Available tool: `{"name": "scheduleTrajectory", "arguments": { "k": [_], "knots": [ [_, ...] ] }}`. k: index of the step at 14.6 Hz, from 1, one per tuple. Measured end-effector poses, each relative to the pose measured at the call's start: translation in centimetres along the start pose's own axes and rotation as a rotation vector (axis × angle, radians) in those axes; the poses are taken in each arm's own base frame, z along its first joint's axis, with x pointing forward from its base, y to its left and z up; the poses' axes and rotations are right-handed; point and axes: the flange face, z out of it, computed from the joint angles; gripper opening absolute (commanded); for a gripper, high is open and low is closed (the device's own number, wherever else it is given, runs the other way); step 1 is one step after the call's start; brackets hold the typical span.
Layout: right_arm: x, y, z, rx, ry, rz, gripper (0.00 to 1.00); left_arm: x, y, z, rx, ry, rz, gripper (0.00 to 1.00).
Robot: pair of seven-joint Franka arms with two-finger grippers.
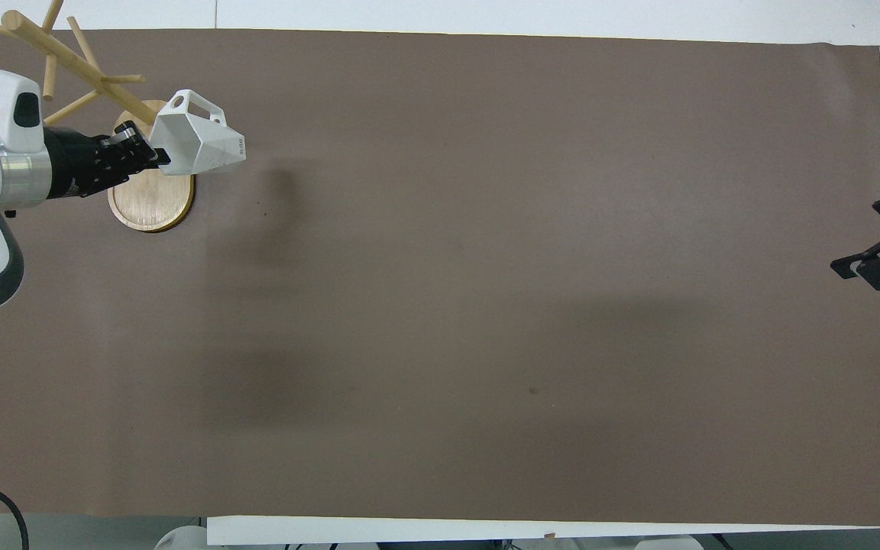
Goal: Hang cup on rack
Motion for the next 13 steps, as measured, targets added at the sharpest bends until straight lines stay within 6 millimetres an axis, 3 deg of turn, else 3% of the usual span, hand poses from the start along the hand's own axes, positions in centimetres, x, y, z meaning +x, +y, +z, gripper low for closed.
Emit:
{"name": "scheduleTrajectory", "arguments": {
  "k": [3, 5, 9, 13],
  "knots": [
    [-0.9, -1.3, -3.3, -0.004, -0.034, 0.282, 1.00, 0.6, -0.9, -0.2, -0.017, 0.033, -0.005, 0.00],
    [-0.6, -2.1, -4.1, -0.053, -0.062, 0.389, 1.00, 0.7, -1.6, 0.3, -0.011, 0.039, -0.017, 0.00],
    [0.7, -4.4, -4.3, -0.100, -0.104, 0.499, 1.00, 2.0, -3.8, 0.6, 0.005, 0.066, -0.054, 0.00],
    [-0.8, -2.8, -3.7, -0.084, -0.115, 0.559, 1.00, 2.5, -3.8, 1.1, 0.003, 0.096, -0.044, 0.00]
  ]
}}
